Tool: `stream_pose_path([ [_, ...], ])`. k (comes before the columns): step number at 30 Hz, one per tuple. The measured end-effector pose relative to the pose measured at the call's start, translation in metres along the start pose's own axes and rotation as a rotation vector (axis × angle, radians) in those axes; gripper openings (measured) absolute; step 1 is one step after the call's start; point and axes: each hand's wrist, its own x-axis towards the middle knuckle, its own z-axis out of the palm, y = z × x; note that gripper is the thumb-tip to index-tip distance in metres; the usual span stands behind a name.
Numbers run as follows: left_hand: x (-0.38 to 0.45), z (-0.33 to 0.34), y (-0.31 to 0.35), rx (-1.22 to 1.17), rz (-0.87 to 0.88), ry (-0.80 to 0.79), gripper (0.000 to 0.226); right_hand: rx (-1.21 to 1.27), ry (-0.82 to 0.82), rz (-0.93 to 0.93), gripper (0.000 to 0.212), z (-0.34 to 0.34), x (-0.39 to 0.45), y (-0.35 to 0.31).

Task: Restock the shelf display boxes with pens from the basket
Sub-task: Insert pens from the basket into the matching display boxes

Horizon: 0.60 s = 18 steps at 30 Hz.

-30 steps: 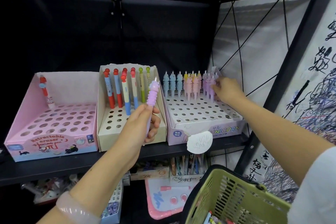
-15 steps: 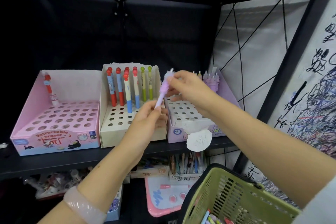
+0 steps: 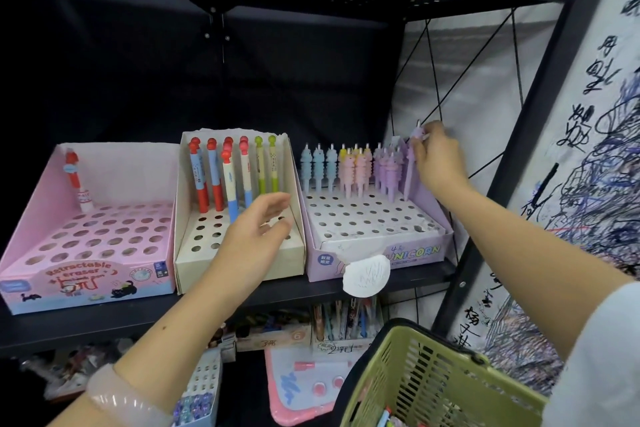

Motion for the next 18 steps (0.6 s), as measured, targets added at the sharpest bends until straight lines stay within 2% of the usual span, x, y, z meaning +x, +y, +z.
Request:
stream_pose_path([
  [3, 0.001, 0.000, -0.003, 0.004, 0.000, -0.006, 0.028, -0.030, -0.011, -0.023, 0.027, 0.004, 0.002, 0.000],
  [7, 0.001, -0.001, -0.005, -0.009, 0.000, 0.001, 0.026, -0.111, -0.134, -0.024, 0.029, 0.013, 0.000, 0.007],
  [18, -0.011, 0.009, 0.010, -0.027, 0.010, -0.010, 0.028, -0.165, -0.438, 0.178, 0.032, 0.004, 0.010, 0.001],
])
